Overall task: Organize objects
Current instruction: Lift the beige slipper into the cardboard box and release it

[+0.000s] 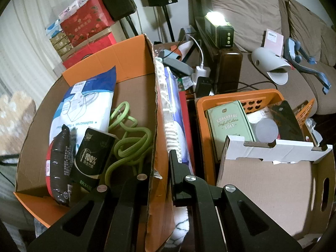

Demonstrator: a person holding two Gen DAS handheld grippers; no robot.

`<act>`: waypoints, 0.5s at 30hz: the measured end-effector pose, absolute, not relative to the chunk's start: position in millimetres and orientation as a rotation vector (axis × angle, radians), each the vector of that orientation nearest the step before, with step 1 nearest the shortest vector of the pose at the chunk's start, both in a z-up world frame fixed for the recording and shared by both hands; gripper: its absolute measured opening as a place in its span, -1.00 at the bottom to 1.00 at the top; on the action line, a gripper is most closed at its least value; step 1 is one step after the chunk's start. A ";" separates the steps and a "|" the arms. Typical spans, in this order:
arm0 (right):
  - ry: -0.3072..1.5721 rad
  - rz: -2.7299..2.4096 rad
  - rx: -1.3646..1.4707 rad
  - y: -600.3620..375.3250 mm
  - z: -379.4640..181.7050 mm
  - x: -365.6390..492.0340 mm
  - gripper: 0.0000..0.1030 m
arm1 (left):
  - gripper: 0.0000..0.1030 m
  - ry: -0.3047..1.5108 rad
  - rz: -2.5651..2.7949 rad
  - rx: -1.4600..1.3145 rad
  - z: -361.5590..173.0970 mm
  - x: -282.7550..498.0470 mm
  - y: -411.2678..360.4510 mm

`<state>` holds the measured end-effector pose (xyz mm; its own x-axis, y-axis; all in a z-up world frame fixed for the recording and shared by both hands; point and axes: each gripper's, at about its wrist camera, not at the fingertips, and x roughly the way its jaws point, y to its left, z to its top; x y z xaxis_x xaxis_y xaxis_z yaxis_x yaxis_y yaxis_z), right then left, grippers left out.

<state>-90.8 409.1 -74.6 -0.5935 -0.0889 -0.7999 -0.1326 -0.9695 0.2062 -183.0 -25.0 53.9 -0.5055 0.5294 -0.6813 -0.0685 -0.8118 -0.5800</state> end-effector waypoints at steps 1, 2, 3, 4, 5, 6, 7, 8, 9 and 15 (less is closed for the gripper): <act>0.385 2.756 -1.404 409.2 -74.5 -90.7 -0.89 | -0.78 -0.683 2.338 -1.291 62.1 -181.4 -17.7; 0.385 2.756 -1.404 409.2 -74.5 -90.7 -0.89 | -0.78 -0.675 2.331 -1.280 67.3 -180.4 -13.0; 0.387 2.756 -1.404 409.3 -74.6 -90.7 -0.89 | -0.78 -0.660 2.321 -1.266 74.3 -179.7 -4.8; 0.387 2.756 -1.404 409.2 -74.5 -90.8 -0.89 | -0.78 -0.647 2.312 -1.255 80.0 -179.5 1.6; 0.386 2.756 -1.404 409.2 -74.5 -90.8 -0.89 | -0.78 -0.631 2.300 -1.239 88.4 -179.2 11.4; 0.386 2.756 -1.404 409.2 -74.5 -90.8 -0.89 | -0.78 -0.621 2.293 -1.231 93.7 -179.6 17.7; 0.387 2.756 -1.404 409.4 -74.5 -90.7 -0.89 | -0.78 -0.611 2.285 -1.222 98.7 -179.6 24.8; 0.389 2.756 -1.405 409.4 -74.8 -90.9 -0.89 | -0.78 -0.595 2.271 -1.212 105.5 -179.3 35.3; 0.393 2.756 -1.405 409.6 -75.0 -90.9 -0.89 | -0.78 -0.584 2.263 -1.207 109.5 -179.2 42.9; 0.400 2.757 -1.406 408.5 -75.8 -90.2 -0.89 | -0.78 -0.493 2.204 -1.172 129.4 -177.2 96.8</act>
<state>-90.2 408.5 -75.8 -0.5937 -0.0969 -0.7988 -0.1343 -0.9669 0.2171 -177.2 96.8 129.4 -0.4389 0.6502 -0.6202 -0.3240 -0.7583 -0.5657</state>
